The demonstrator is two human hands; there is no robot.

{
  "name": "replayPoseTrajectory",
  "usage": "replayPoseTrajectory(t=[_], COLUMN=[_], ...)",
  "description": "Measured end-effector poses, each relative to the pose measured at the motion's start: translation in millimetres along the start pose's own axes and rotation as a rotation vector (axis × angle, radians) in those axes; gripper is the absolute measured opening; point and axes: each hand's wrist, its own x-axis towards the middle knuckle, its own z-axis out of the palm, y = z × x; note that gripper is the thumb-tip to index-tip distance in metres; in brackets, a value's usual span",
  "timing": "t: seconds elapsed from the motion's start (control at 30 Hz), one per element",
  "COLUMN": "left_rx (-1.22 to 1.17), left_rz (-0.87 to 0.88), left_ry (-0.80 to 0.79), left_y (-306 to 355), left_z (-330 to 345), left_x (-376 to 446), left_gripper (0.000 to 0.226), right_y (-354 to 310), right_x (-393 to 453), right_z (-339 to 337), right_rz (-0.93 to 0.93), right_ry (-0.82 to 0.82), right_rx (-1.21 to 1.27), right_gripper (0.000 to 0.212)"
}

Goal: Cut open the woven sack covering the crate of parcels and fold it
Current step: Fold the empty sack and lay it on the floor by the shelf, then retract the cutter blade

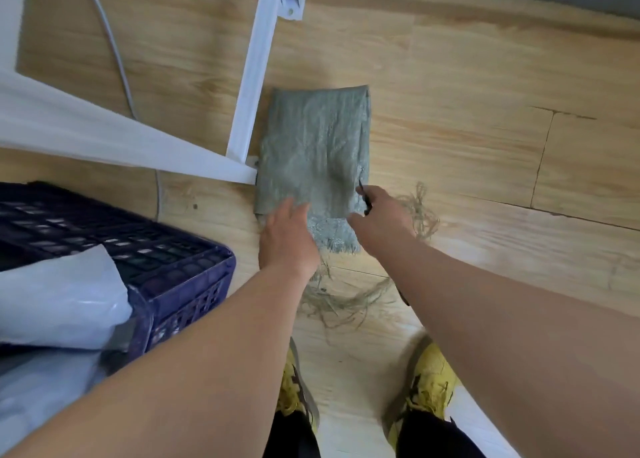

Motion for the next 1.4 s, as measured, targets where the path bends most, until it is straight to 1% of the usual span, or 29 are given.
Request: replayPoseTrajectory(t=[0.07, 0.13, 0.2, 0.23, 0.3, 0.33, 0.37, 0.4, 0.5, 0.53, 0.6, 0.67, 0.73, 0.77, 0.8, 0.9, 0.93, 0.97, 1.03, 1.13, 1.2, 1.27, 1.33, 1.4], left_rx=[0.083, 0.109, 0.068, 0.017, -0.156, -0.26, -0.373, -0.498, -0.879, -0.996, -1.139, -1.158, -1.096, -1.04, -0.989, -0.931, -0.92, -0.933, -1.046, -1.121, -1.103, -1.079, -1.106, -1.16], left_rz=[0.002, 0.002, 0.009, 0.01, -0.017, -0.046, -0.086, -0.132, -0.299, -0.368, -0.441, -0.38, -0.27, -0.218, -0.176, -0.111, -0.09, -0.076, -0.081, -0.07, -0.093, -0.123, -0.129, -0.139], left_ry=[-0.109, -0.199, -0.211, -0.168, -0.036, -0.004, -0.031, -0.11, -0.424, -0.492, -0.533, -0.51, -0.496, -0.483, -0.461, -0.426, -0.42, -0.423, -0.459, -0.465, -0.457, -0.447, -0.447, -0.451], left_y=[-2, -5, -5, -4, 1, 5, 10, 17, 38, 45, 53, 56, 61, 64, 68, 81, 85, 90, 104, 122, 130, 135, 141, 146], left_z=[4, 7, 6, 5, 0, -3, -8, -13, -31, -39, -55, -71, -94, -107, -121, -167, -181, -196, -230, -269, -290, -310, -328, -352], left_x=[5, 11, 15, 14, 4, -5, -16, -31, -86, -107, -147, -185, -218, -233, -246, -276, -280, -287, -306, -330, -344, -357, -369, -379], left_gripper=[0.066, 0.069, 0.065, 0.059, 0.045, 0.04, 0.036, 0.033, 0.028, 0.027, 0.031, 0.041, 0.045, 0.043, 0.035, 0.007, 0.006, 0.012, 0.02, 0.022, 0.022, 0.023, 0.026, 0.034], right_y=[-3, -6, -7, -8, -8, -9, -11, -13, -21, -24, -31, -38, -47, -53, -58, -76, -83, -90, -103, -120, -129, -140, -151, -164], right_x=[4, 8, 10, 9, 3, -3, -11, -22, -61, -75, -106, -137, -169, -185, -202, -250, -259, -271, -299, -335, -354, -373, -394, -412], right_z=[7, 10, 10, 10, 7, 3, -1, -7, -27, -34, -51, -68, -88, -98, -109, -139, -146, -155, -177, -202, -216, -231, -245, -259], right_rz=[-0.039, -0.067, -0.062, -0.042, 0.02, 0.056, 0.094, 0.134, 0.21, 0.22, 0.222, 0.217, 0.228, 0.234, 0.236, 0.203, 0.19, 0.174, 0.149, 0.14, 0.134, 0.112, 0.048, -0.027], right_ry=[-0.045, -0.097, -0.125, -0.131, -0.159, -0.188, -0.225, -0.265, -0.389, -0.41, -0.382, -0.311, -0.261, -0.243, -0.23, -0.231, -0.253, -0.287, -0.36, -0.413, -0.419, -0.409, -0.391, -0.356], right_rx=[-0.021, -0.019, 0.032, 0.085, 0.243, 0.342, 0.443, 0.535, 0.738, 0.78, 0.814, 0.82, 0.83, 0.844, 0.867, 0.967, 0.993, 1.001, 0.989, 1.048, 1.056, 1.019, 0.958, 0.913], right_gripper=[0.056, 0.057, 0.057, 0.056, 0.051, 0.047, 0.045, 0.043, 0.039, 0.038, 0.037, 0.034, 0.034, 0.035, 0.037, 0.044, 0.045, 0.042, 0.035, 0.038, 0.04, 0.035, 0.029, 0.027])
